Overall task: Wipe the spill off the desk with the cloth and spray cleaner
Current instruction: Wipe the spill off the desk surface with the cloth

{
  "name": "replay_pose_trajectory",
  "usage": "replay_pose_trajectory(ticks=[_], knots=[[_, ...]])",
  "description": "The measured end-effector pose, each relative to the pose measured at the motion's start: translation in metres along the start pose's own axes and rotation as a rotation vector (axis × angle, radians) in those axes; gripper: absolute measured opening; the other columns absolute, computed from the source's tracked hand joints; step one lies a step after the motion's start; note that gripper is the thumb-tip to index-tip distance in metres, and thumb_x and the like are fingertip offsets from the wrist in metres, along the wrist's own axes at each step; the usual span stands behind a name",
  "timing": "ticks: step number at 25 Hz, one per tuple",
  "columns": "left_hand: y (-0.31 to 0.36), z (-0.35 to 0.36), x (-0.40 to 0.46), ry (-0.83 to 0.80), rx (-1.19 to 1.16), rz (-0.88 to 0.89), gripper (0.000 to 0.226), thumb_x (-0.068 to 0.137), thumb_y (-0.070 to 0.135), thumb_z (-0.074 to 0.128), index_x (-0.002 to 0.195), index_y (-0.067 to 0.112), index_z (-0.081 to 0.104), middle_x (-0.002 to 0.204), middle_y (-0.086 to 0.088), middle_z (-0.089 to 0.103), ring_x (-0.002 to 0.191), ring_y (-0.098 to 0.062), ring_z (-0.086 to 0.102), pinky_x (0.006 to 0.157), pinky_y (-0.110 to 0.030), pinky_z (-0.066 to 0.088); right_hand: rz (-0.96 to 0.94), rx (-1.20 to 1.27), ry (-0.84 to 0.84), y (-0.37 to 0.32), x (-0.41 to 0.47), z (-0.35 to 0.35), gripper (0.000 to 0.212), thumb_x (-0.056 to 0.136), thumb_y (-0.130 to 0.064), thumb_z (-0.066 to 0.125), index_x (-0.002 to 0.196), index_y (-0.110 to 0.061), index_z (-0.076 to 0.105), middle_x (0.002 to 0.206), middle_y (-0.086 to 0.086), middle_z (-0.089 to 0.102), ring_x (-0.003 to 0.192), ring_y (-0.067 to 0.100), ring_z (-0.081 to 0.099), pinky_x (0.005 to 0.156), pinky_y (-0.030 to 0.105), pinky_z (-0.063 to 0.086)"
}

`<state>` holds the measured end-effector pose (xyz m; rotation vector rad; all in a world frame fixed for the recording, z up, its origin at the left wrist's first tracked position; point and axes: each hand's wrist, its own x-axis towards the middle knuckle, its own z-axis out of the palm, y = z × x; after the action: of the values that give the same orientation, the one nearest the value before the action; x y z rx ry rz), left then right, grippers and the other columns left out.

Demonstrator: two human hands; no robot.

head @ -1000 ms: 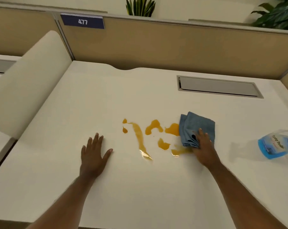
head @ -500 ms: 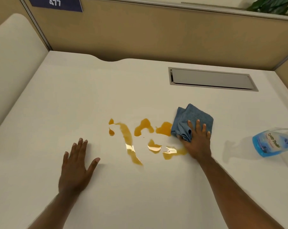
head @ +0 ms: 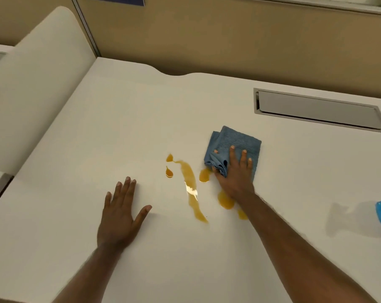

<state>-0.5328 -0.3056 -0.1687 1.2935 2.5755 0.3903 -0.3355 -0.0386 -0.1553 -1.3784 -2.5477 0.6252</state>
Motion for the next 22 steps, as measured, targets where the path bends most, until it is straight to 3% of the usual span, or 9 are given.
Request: replay_pose_trajectory(ticks=[2,4,6,7,9,15,22], knots=[[0.001,-0.001,-0.001,0.007,-0.008,0.003,0.084,0.086,0.074,0.010,0.152,0.024,0.000,0.161,0.009,0.000,0.147,-0.009,-0.006,0.120,-0.036,-0.003,-0.090,0.018,-0.064,-0.040,0.007,0.016,0.086,0.092,-0.058,0.042,0.118,-0.056,-0.040,0.162,0.012,0.004,0.148,0.038,-0.007,0.117,0.050,-0.009],[0.001,-0.002,-0.001,0.016,-0.020,0.003,0.083,0.086,0.074,0.010,0.152,0.025,-0.001,0.160,0.010,-0.001,0.147,-0.009,-0.007,0.120,-0.035,-0.004,-0.160,-0.019,-0.137,-0.073,0.016,0.033,0.082,0.093,-0.061,0.037,0.122,-0.057,-0.039,0.163,0.009,-0.001,0.147,0.037,-0.012,0.118,0.051,-0.011],[-0.001,-0.002,-0.002,0.031,-0.036,0.003,0.082,0.086,0.074,0.010,0.152,0.027,-0.002,0.161,0.010,0.000,0.147,-0.009,-0.007,0.120,-0.036,-0.004,-0.266,-0.145,-0.215,-0.099,0.022,0.049,0.071,0.092,-0.063,0.035,0.146,-0.047,-0.010,0.163,0.007,-0.007,0.146,0.037,-0.018,0.117,0.054,-0.013],[-0.002,-0.002,-0.002,0.044,-0.049,0.004,0.081,0.087,0.074,0.010,0.152,0.028,-0.002,0.161,0.009,0.001,0.147,-0.009,-0.007,0.120,-0.036,-0.004,-0.325,-0.199,-0.244,-0.108,0.021,0.055,0.068,0.092,-0.063,0.034,0.150,-0.043,0.005,0.163,0.007,-0.008,0.146,0.038,-0.020,0.116,0.055,-0.014],[-0.002,-0.003,-0.002,0.070,-0.079,0.007,0.081,0.087,0.074,0.010,0.152,0.027,-0.001,0.161,0.007,0.004,0.148,-0.009,-0.005,0.120,-0.037,-0.002,-0.432,-0.246,-0.279,-0.119,0.012,0.061,0.064,0.092,-0.062,0.035,0.150,-0.041,0.016,0.163,0.007,-0.008,0.145,0.038,-0.021,0.116,0.057,-0.014],[0.000,-0.006,-0.005,0.120,-0.126,0.039,0.086,0.087,0.073,0.010,0.152,0.017,0.007,0.160,0.001,0.014,0.148,-0.013,0.004,0.120,-0.037,0.000,-0.627,-0.302,-0.350,-0.101,-0.040,0.053,0.061,0.091,-0.061,0.034,0.147,-0.051,0.011,0.162,0.008,-0.013,0.144,0.039,-0.024,0.114,0.058,-0.018],[0.000,-0.006,-0.006,0.110,-0.098,0.057,0.085,0.088,0.072,0.009,0.153,0.017,0.008,0.159,0.002,0.014,0.148,-0.012,0.005,0.120,-0.034,-0.003,-0.563,-0.327,-0.321,-0.057,-0.097,0.036,0.068,0.090,-0.053,0.040,0.145,-0.055,0.000,0.162,0.001,-0.017,0.144,0.034,-0.026,0.115,0.057,-0.015]])
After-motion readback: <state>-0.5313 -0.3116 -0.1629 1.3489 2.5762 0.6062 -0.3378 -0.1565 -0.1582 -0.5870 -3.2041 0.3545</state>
